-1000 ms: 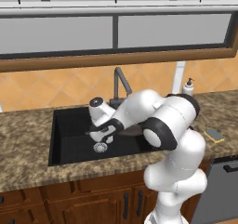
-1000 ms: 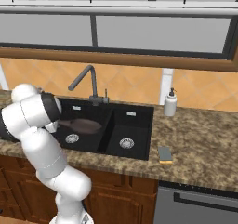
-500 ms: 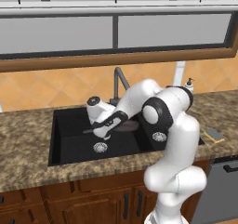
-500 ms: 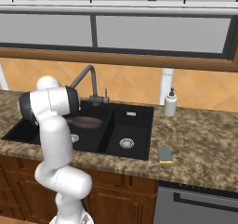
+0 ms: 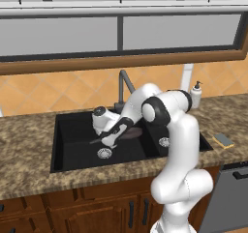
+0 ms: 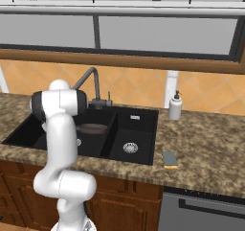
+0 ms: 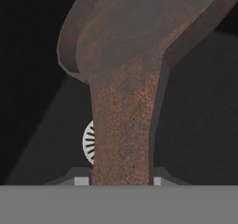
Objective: Pick the pan and sponge and place them into the sink. Then turn on the water.
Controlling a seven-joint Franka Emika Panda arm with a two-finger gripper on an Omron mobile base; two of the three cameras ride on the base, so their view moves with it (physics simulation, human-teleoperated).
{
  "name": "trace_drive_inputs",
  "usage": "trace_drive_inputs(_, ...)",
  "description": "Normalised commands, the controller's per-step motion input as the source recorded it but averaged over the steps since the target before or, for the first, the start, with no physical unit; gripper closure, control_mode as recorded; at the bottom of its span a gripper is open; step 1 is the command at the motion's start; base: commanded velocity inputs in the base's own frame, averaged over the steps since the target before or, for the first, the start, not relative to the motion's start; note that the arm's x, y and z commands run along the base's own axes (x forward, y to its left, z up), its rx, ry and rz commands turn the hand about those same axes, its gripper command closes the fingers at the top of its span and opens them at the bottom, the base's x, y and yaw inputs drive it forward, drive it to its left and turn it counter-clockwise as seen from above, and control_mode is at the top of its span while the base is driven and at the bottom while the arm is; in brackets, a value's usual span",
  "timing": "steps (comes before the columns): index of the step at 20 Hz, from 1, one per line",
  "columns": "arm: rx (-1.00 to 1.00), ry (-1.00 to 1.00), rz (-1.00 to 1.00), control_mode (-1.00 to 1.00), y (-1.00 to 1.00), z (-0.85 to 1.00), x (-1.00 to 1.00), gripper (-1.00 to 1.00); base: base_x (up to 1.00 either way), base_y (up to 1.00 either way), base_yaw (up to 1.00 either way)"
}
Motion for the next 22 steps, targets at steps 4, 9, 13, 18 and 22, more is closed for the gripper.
trace_drive_inputs(4, 0.00, -0.02, 0.00, -1.00, 0.00, -0.67, 0.00, 1.00, 0.00, 0.00, 0.00)
trace_drive_inputs(9, 0.00, -0.03, 0.00, -1.00, 0.00, -0.61, 0.00, 1.00, 0.00, 0.00, 0.00)
trace_drive_inputs(13, 0.00, -0.04, 0.00, -1.00, 0.00, -0.63, 0.00, 1.00, 0.00, 0.00, 0.00)
trace_drive_inputs(18, 0.00, -0.07, 0.00, -1.00, 0.00, -0.58, 0.00, 1.00, 0.00, 0.00, 0.00)
trace_drive_inputs(22, 0.00, -0.09, 0.00, -1.00, 0.00, -0.45, 0.00, 1.00, 0.00, 0.00, 0.00)
